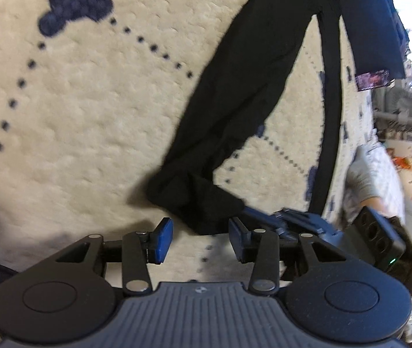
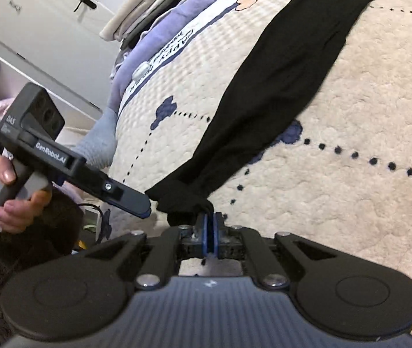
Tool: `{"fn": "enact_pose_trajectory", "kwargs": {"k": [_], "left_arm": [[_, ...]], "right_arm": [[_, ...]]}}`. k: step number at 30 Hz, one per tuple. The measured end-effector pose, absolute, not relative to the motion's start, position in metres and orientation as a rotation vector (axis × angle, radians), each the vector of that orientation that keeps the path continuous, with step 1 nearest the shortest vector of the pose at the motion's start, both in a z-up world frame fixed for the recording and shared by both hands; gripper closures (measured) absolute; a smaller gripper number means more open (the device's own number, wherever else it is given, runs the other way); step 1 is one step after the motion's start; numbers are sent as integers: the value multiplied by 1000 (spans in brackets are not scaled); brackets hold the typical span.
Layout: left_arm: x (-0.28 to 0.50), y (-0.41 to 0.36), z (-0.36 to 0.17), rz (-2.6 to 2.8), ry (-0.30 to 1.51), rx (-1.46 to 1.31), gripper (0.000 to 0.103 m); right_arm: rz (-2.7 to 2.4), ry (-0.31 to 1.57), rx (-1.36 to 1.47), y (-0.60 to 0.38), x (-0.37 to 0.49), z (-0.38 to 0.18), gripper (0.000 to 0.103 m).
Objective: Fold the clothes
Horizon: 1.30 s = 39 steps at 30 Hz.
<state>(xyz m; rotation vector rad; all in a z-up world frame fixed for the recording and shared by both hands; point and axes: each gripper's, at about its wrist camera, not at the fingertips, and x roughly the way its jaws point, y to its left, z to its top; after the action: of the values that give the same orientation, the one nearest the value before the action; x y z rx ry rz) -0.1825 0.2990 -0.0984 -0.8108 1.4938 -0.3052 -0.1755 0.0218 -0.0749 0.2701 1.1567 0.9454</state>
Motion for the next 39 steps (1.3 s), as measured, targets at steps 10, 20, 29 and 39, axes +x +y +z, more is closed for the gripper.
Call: {"fn": "enact_pose_trajectory", "kwargs": {"k": [10, 20, 29, 39], "left_arm": [[-185, 292, -97, -260, 1453, -784, 94], [-205, 298, -57, -147, 1407, -500, 103], [-245, 340, -52, 55, 1465, -440, 103], [-249, 336, -90, 166, 1643, -341, 103]], "right_arm": [[1012, 1156, 210, 31, -191, -72, 98], [1091, 1118, 95, 50, -211, -56, 93], [1262, 1077, -76, 116, -254, -37, 93], [1363, 1117, -233, 159, -286, -40, 93]]}}
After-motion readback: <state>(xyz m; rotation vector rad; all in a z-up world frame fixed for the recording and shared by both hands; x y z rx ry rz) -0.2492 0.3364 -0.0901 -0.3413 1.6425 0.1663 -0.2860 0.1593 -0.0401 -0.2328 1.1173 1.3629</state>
